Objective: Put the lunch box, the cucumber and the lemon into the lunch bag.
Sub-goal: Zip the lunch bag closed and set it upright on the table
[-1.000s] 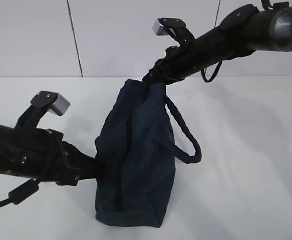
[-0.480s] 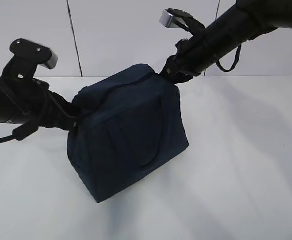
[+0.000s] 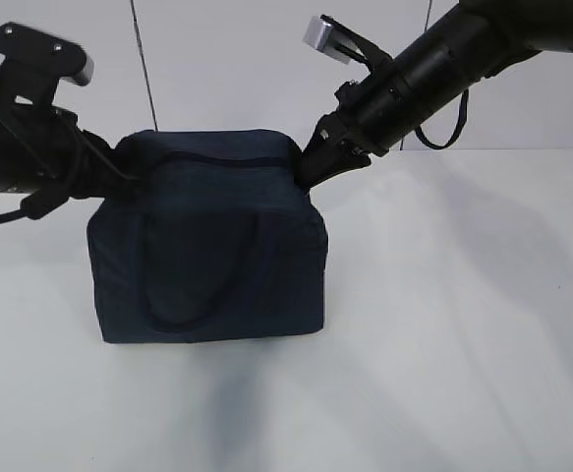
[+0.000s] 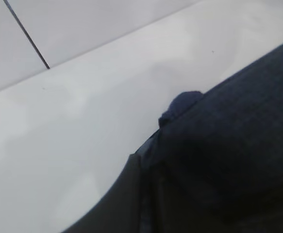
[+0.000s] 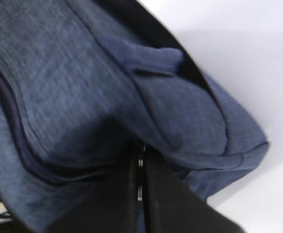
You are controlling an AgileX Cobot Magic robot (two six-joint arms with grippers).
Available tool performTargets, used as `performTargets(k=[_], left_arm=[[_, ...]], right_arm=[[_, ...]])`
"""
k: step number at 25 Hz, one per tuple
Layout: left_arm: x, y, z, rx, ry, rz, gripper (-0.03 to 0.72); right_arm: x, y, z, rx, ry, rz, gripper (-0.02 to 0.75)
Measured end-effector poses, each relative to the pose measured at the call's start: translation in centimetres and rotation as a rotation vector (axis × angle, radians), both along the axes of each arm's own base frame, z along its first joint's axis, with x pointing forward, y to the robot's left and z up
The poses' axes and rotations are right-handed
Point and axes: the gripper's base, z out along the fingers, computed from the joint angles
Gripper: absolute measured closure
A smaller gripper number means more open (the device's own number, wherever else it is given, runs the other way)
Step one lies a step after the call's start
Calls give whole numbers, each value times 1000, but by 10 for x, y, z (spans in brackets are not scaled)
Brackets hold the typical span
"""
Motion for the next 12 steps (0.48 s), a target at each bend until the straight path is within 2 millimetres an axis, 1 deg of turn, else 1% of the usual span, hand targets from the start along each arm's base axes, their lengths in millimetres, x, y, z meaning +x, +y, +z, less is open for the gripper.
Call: performTargets(k=[3, 5, 12], left_arm=[[7, 0, 11, 19, -52, 13, 694], [9, 0, 14, 31, -69, 16, 694], [9, 0, 15, 82, -93, -19, 694]], right_arm=[[0, 4, 4, 53, 15, -11, 730], [0, 5, 5, 72, 22, -15, 730], [-1, 4, 4, 62, 19, -12, 730]])
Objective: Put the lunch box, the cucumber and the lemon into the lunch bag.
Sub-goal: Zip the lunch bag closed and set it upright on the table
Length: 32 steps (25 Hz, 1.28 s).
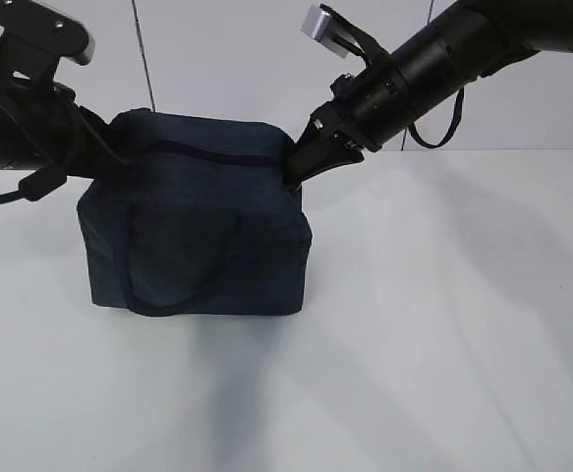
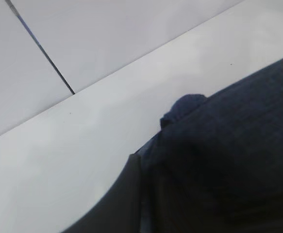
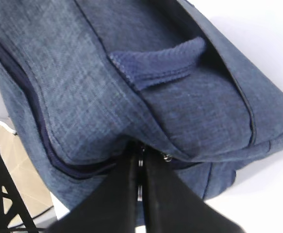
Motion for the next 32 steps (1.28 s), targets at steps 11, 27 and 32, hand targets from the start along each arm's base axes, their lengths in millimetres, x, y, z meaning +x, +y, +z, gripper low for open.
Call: performTargets(k=[11, 27, 32], left_arm=[[-5, -3, 8, 132, -68, -152, 197], [-59, -37, 39, 366, -196, -730, 200], [-45, -46, 8, 455, -140, -778, 216]], right_arm=[[0, -3, -3, -52, 13, -12, 730], [1, -10, -6, -97, 80, -85, 730], [1, -12, -2, -97, 75, -91, 730]])
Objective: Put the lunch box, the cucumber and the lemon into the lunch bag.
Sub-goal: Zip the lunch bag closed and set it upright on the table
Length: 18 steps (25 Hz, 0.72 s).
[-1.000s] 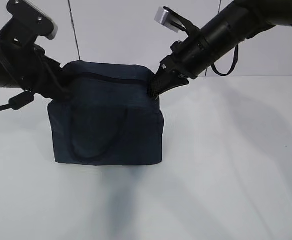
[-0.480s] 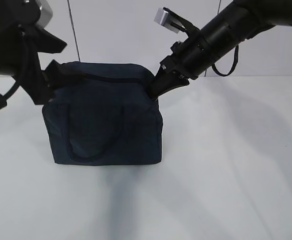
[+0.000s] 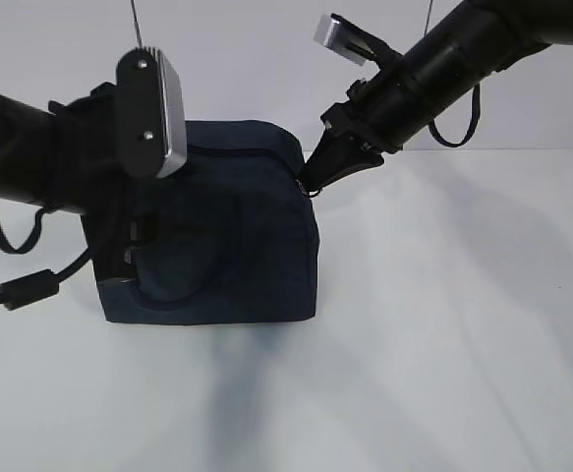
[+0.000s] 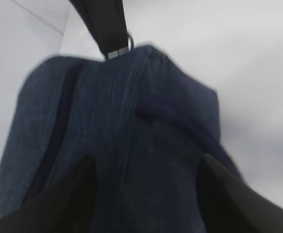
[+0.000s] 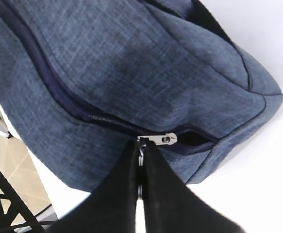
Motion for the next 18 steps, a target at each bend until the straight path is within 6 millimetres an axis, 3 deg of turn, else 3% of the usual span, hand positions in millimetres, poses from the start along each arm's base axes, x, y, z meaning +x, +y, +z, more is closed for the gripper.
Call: performTargets(k=[6, 14, 18], left_arm=[[28, 0, -31, 82, -75, 113, 291], [34, 2, -32, 92, -124, 155, 662], [33, 2, -33, 92, -114, 148, 694]], right_arm=[[-2, -6, 8, -28, -30, -2, 730], [-1, -13, 11, -32, -35, -12, 730], [0, -10, 14, 16, -28, -27, 730]])
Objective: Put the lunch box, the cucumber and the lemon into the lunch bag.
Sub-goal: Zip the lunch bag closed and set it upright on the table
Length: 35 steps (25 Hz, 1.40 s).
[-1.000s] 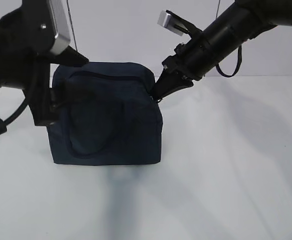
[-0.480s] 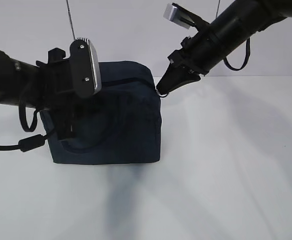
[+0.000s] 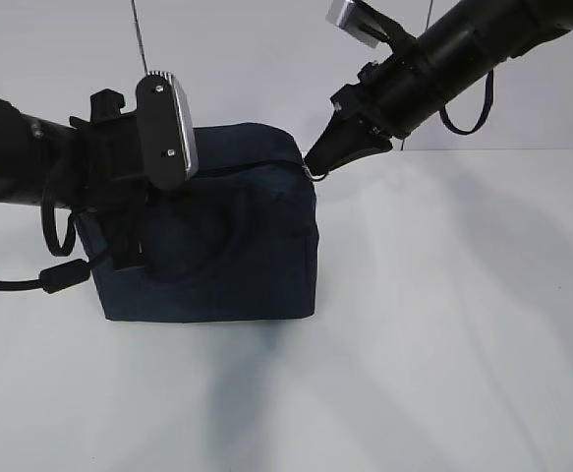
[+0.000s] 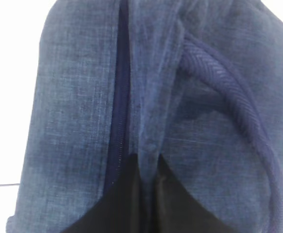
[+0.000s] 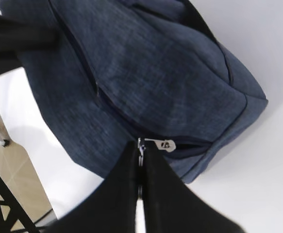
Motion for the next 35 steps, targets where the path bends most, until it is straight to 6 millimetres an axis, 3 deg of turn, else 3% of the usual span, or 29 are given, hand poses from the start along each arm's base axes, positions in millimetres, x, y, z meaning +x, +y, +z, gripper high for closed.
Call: performTargets(k=[6, 16, 26, 35], left_arm=[[0, 0, 0, 0, 0, 0, 694], [1, 0, 1, -2, -5, 0, 694], [0, -1, 1, -16, 8, 7, 694], [1, -2, 0, -36, 25, 24, 694]], right_arm=[[4, -3, 1, 16, -14, -29, 730], [14, -27, 8, 12, -38, -91, 730], [12, -33, 1, -96, -50, -51, 730], [17, -33, -4, -134, -223, 103, 730]])
